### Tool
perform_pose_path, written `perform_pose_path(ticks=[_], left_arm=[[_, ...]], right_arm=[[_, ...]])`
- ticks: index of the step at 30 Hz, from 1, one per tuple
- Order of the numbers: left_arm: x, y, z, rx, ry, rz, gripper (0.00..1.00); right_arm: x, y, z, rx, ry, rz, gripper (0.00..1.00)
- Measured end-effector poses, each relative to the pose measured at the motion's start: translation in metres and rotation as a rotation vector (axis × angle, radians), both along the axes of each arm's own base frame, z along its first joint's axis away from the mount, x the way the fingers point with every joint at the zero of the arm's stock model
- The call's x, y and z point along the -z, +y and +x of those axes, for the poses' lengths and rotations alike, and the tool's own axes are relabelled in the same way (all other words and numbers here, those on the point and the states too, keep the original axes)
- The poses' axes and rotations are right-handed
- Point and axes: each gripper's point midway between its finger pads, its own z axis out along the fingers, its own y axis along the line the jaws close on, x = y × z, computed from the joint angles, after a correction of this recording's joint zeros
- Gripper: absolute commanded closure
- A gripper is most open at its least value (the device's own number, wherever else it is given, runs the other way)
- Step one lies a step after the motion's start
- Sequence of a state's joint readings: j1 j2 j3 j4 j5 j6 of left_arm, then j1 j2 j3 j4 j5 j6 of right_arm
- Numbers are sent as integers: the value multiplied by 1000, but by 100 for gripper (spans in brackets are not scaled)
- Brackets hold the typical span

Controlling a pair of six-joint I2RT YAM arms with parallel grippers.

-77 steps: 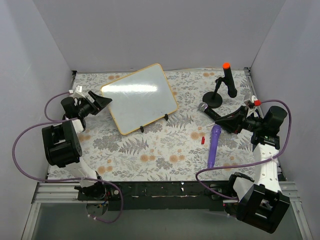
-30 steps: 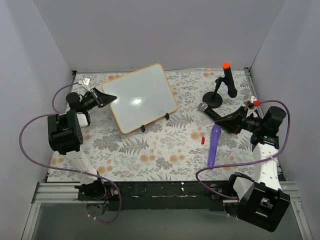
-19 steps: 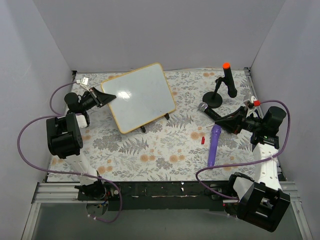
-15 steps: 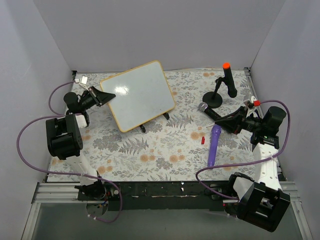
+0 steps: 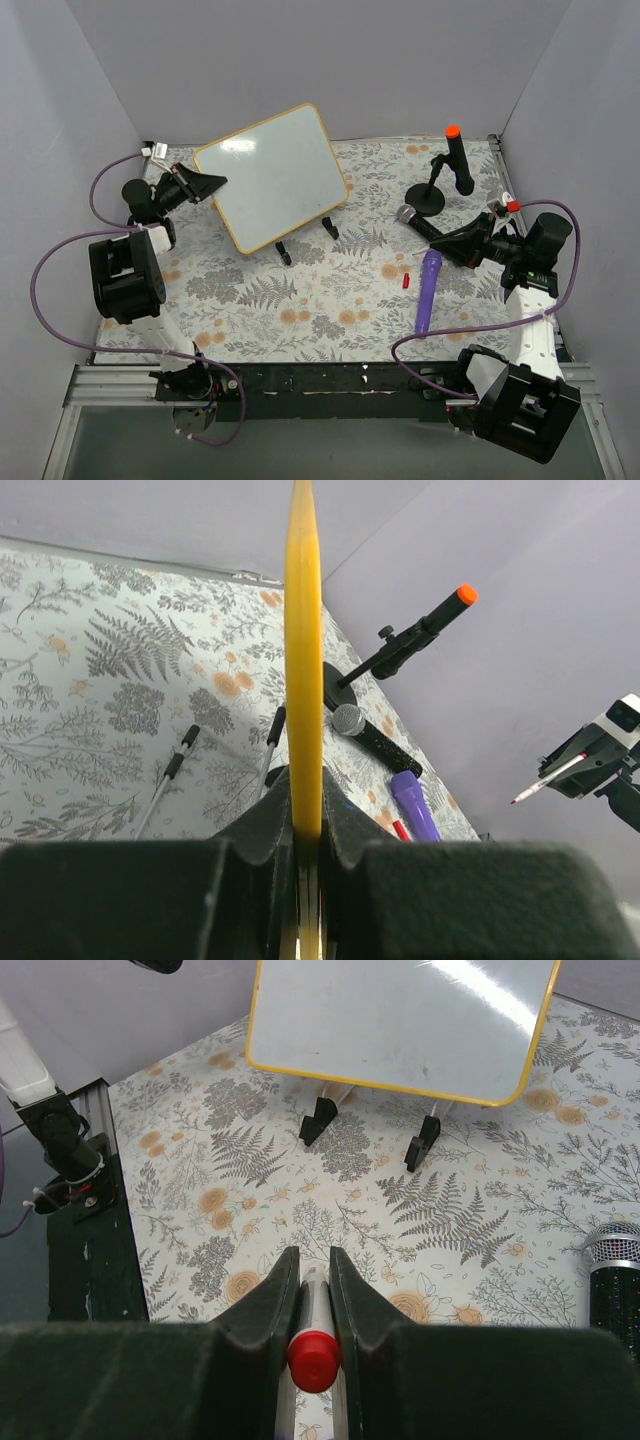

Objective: Write a sentence on the whiteboard
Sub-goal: Pick up the whiteboard from the whiteboard stand.

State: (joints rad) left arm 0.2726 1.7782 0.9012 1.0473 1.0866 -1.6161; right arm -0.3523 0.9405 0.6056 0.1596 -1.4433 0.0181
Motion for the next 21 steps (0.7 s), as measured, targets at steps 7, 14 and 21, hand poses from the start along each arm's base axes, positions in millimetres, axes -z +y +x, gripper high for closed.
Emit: perform_pose_path(ticks=[7, 14, 21], left_arm=[[-33, -13, -7, 17, -74, 14, 100], [-67, -61, -34, 108, -149, 38, 100], [-71, -99, -80, 185, -167, 48, 100]], right_arm=[[0, 0, 0, 0, 3, 1, 99], [0, 0, 0, 0, -2, -1, 99], [1, -1, 1, 0, -27, -12, 99]])
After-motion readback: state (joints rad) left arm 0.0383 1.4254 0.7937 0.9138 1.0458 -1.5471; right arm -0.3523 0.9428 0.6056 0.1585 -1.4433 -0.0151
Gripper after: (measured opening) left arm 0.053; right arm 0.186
